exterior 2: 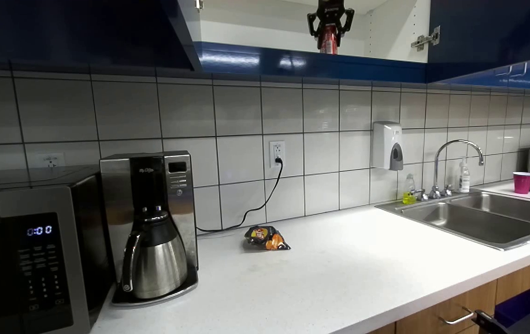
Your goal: Place the red can on the counter.
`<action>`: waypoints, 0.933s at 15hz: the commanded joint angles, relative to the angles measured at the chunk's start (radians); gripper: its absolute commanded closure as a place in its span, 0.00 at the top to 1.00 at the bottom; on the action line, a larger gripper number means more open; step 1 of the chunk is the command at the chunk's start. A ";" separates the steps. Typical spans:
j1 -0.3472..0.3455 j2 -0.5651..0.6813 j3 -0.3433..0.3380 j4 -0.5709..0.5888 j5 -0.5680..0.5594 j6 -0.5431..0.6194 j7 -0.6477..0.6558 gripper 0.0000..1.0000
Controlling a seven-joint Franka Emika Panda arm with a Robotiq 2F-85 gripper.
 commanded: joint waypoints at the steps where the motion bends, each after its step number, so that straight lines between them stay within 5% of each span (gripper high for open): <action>1: 0.007 0.024 -0.001 0.044 -0.023 -0.019 0.025 0.39; 14: 0.079 -0.048 0.012 0.021 -0.025 -0.057 0.022 0.39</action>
